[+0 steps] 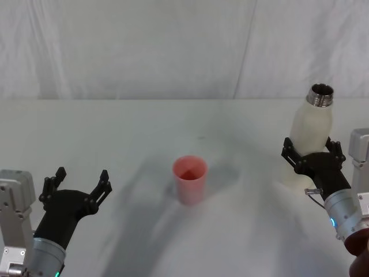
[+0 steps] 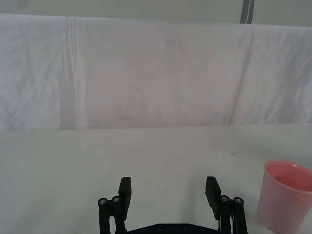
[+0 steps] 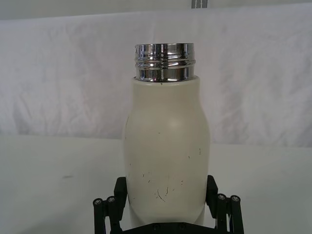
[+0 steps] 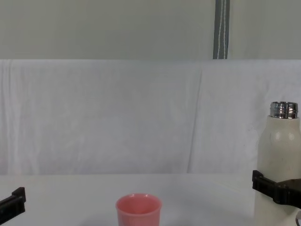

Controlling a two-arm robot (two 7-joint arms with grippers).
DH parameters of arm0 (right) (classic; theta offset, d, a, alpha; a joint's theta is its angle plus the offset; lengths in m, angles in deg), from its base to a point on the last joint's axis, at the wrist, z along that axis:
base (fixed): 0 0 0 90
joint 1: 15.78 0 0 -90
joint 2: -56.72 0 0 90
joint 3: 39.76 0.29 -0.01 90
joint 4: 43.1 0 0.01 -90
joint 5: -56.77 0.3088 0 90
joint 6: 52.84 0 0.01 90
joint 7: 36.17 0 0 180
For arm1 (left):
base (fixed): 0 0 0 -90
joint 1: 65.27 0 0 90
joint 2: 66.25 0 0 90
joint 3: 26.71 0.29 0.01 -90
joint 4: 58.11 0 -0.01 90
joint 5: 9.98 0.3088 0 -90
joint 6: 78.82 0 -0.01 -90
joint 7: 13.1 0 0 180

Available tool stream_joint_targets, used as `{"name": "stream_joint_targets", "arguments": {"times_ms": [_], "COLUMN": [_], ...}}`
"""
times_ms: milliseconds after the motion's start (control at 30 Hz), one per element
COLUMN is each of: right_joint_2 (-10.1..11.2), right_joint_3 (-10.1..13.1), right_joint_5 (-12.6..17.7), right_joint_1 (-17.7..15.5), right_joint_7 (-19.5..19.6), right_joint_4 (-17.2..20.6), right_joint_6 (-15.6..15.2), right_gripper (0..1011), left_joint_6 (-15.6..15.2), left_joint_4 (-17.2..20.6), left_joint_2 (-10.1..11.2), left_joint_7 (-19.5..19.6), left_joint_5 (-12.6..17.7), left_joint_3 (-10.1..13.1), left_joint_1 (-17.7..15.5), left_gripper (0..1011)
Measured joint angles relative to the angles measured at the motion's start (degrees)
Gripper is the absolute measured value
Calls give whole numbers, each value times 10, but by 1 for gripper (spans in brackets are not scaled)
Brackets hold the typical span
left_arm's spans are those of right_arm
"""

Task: Grasp the thermos with one hand and pour water into the cup lid.

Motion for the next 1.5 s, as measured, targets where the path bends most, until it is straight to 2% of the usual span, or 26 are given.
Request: {"name": "stream_joint_targets", "arguments": {"times_ms": [433, 567, 1233, 1500], "right_joint_2": [0, 0, 0, 12], "right_joint_3": [0, 0, 0, 0], "right_joint_5": [0, 0, 0, 3], "right_joint_1": [-1, -1, -1, -3], "right_joint_7": [1, 1, 1, -8], "right_joint_4": [1, 1, 2, 15], "right_joint_6": [-1, -1, -1, -11], "right_gripper": [1001, 950, 950, 950], "left_joint_6": [0, 0, 0, 0], "left_joint_4": [0, 0, 0, 0], "left_joint_2": [0, 0, 0, 0], "left_joint_7": [0, 0, 0, 0], "left_joint_5": [0, 0, 0, 0], "left_joint_3": [0, 0, 0, 0], "left_joint_1": [0, 0, 0, 0], "left_gripper": [1001, 1001, 1001, 1001]}}
